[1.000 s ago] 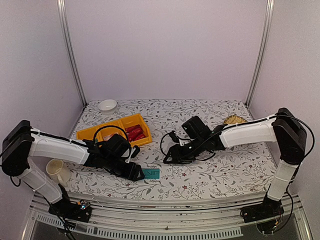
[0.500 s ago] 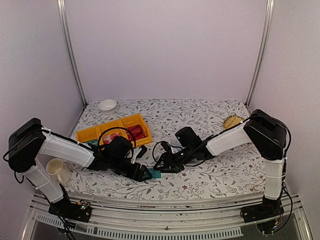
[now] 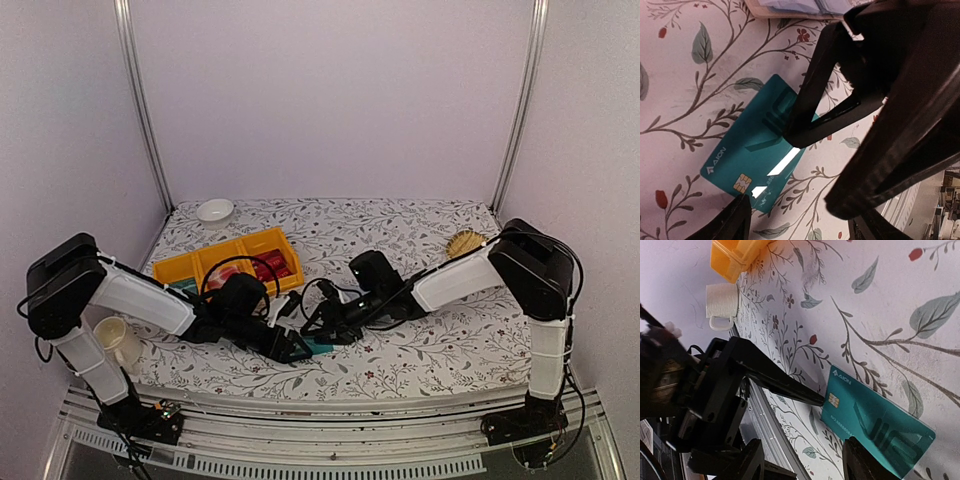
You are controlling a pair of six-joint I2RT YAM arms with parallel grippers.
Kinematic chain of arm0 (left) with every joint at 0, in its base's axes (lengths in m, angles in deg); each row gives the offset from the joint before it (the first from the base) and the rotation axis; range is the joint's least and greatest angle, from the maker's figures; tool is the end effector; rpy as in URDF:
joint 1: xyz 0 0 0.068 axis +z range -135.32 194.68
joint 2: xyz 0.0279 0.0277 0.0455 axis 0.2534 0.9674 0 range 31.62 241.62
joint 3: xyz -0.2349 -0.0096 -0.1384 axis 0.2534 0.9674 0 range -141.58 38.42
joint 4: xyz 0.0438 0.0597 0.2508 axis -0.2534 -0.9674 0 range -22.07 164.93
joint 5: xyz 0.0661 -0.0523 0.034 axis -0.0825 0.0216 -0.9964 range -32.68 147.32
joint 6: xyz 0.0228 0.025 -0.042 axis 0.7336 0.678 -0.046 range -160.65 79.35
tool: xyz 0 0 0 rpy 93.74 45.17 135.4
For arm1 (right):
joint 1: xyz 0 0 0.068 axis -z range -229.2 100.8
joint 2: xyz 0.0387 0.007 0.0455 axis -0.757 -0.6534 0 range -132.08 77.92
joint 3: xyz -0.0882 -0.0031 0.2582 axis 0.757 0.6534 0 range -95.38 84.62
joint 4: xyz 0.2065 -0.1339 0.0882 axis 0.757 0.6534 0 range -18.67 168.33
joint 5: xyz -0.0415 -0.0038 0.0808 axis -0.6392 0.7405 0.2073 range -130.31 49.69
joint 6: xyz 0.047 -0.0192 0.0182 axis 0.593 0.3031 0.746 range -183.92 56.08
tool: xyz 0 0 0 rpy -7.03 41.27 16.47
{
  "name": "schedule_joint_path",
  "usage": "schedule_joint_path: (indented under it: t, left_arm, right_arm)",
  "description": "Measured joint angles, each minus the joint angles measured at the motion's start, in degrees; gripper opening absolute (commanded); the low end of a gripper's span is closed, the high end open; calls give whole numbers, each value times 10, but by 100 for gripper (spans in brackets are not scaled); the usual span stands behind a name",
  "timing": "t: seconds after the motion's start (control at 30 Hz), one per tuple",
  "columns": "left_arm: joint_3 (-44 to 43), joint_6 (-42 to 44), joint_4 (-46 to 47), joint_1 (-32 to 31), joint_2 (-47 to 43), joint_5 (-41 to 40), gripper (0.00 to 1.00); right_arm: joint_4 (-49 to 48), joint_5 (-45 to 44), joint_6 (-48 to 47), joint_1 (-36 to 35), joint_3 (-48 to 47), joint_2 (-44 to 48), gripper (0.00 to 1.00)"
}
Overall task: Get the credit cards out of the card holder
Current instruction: Adjust the credit card at the center of the board.
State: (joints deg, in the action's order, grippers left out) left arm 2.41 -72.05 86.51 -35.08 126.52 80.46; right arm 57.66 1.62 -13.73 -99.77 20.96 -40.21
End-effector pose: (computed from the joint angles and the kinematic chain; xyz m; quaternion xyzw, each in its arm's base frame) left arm 0.1785 -0.2326 0.1192 0.2176 0.8892 -0.3738 0.1494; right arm 0.2432 0.3332 0.1162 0.1518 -0.8485 -0.5069 0.0027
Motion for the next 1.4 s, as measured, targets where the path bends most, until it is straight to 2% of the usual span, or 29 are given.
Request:
schedule_joint_path:
  t: [0.13, 0.2, 0.3, 0.33, 0.43, 0.53, 0.63, 0.8, 1.0, 1.13, 1.27, 1.4]
  left_arm:
    - [-4, 9, -1, -1, 3, 2, 70]
    - [-15, 26, -28, -10, -3, -15, 80]
    - [-62, 87, -120, -44, -14, -77, 97]
    - [-97, 113, -166, -56, -13, -96, 98]
    - [-230, 188, -283, -74, 18, -137, 98]
    - [-378, 257, -384, -76, 97, -170, 98]
    - [-461, 322, -458, -76, 177, -175, 98]
    - [-506, 403, -556, -76, 260, -183, 98]
    - [-562, 425, -619, -50, 289, -154, 92]
    - [-574, 443, -651, -40, 294, -143, 92]
    - [-575, 455, -672, -63, 295, -153, 91]
    - [-575, 462, -682, -83, 296, -164, 85]
  right_arm:
    - [24, -21, -9, 22, 19, 67, 56]
    - [57, -42, -28, 43, 20, 115, 56]
    - [103, -72, -66, 71, 20, 174, 56]
    - [122, -82, -79, 81, 20, 192, 56]
    - [160, -106, -113, 99, 24, 229, 56]
    - [186, -129, -137, 105, 41, 253, 57]
    - [222, -159, -153, 120, 71, 267, 57]
    - [255, -163, -173, 122, 104, 275, 57]
    - [234, -155, -184, 118, 105, 318, 57]
    - [224, -155, -188, 118, 112, 323, 57]
    - [222, -152, -188, 118, 119, 323, 57]
    - [216, -146, -188, 118, 119, 323, 57]
